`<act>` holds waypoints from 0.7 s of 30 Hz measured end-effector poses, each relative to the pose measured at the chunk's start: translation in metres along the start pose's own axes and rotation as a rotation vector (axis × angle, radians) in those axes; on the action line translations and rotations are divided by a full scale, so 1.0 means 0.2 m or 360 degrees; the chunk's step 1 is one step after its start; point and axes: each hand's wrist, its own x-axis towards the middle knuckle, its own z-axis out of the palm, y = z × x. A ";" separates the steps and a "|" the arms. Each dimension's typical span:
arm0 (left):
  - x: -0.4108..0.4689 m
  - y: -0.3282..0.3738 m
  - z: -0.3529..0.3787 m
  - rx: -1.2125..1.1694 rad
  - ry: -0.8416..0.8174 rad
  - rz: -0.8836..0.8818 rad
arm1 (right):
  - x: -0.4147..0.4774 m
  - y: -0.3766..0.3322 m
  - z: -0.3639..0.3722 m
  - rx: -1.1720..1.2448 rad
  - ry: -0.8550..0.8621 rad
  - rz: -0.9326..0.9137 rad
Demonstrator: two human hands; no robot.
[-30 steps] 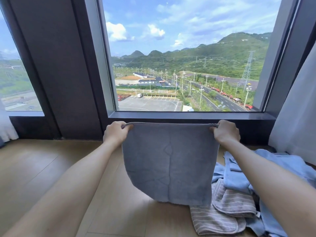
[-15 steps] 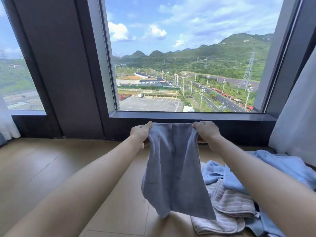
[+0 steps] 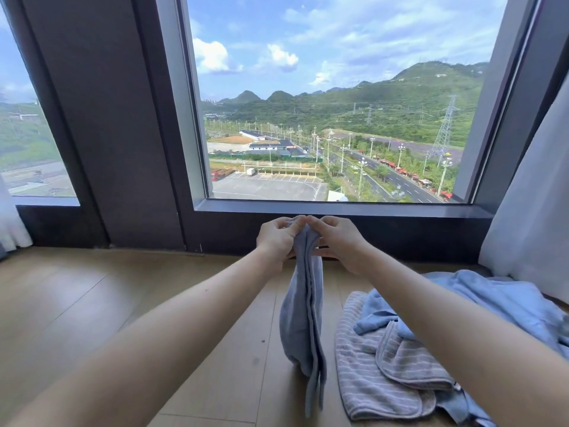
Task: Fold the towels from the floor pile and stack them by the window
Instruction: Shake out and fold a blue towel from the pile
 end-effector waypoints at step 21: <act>-0.05 -0.06 -0.04 0.0359 -0.0210 0.0424 | 0.00 0.03 -0.08 -0.1100 0.0063 -0.0451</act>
